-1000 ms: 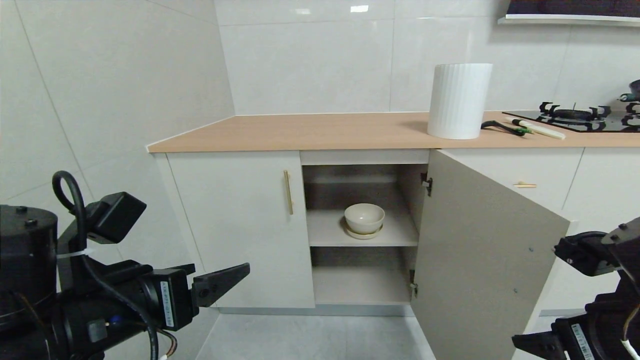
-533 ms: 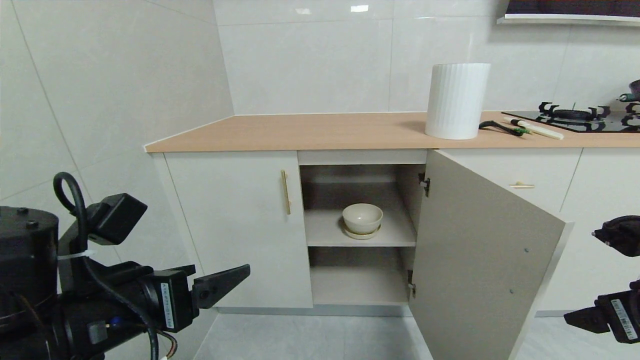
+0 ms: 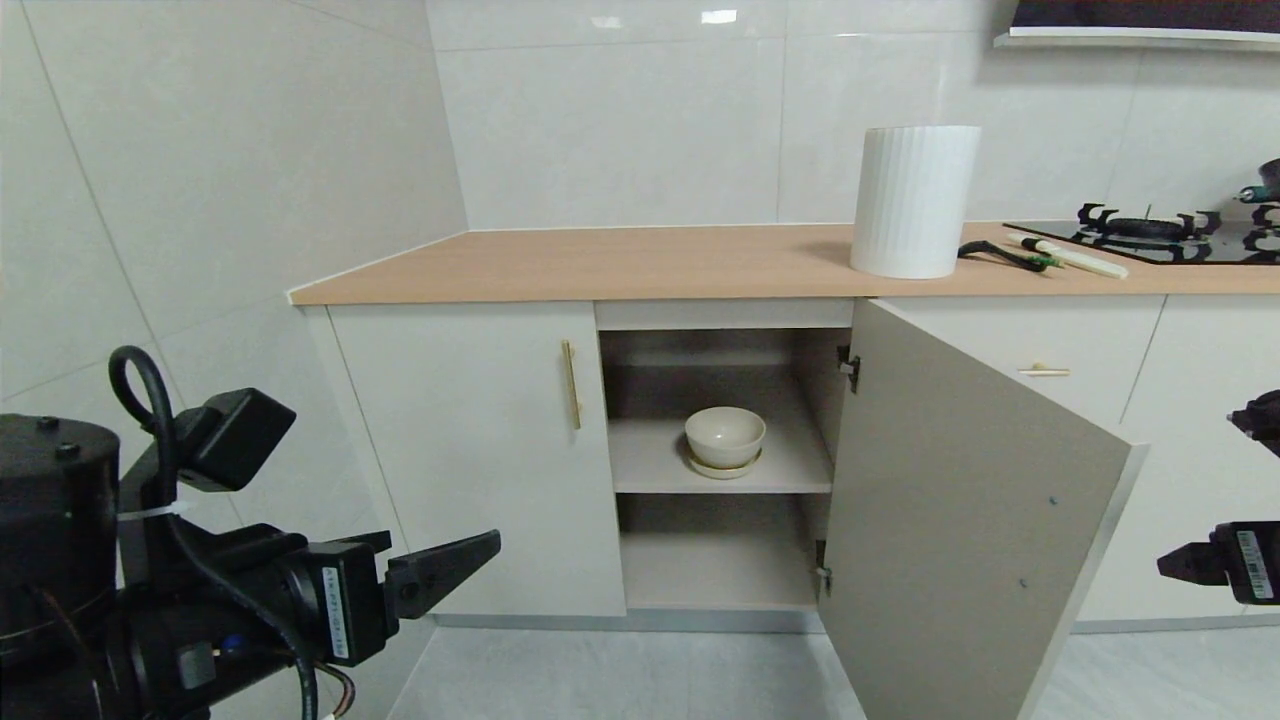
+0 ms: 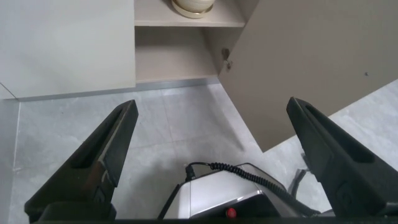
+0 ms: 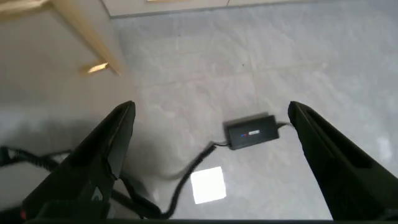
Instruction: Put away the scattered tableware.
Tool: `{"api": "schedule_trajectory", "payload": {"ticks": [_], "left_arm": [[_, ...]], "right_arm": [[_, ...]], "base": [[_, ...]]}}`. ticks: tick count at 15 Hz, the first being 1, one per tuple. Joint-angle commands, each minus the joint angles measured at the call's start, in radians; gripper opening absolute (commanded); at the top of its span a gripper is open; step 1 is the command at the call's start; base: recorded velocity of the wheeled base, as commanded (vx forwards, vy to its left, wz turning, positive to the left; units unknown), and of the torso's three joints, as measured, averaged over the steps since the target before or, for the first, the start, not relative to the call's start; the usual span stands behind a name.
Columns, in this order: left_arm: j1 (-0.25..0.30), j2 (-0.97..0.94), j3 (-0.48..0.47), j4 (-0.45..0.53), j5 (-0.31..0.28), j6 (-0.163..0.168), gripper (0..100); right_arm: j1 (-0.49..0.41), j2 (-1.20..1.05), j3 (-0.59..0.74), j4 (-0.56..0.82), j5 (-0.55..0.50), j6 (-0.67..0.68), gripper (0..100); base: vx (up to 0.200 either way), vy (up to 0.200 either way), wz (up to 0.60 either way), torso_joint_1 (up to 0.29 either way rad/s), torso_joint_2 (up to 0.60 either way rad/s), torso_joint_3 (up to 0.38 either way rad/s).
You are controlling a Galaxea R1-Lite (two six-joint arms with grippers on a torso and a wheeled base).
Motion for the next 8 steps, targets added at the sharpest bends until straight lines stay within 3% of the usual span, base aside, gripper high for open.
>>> {"api": "schedule_trajectory", "payload": {"ticks": [1, 8], "left_arm": [[0.0, 0.001, 0.0, -0.001, 0.0, -0.001, 100], [0.0, 0.0, 0.0, -0.001, 0.0, -0.001, 100]], "right_arm": [[-0.017, 0.123, 0.016, -0.08, 0.006, 0.029, 100], [-0.016, 0.246, 0.019, -0.235, 0.058, 0.138, 100]], "base": [[0.0, 0.0, 0.0, 0.0, 0.0, 0.0], [0.0, 0.0, 0.0, 0.0, 0.0, 0.0]]}}
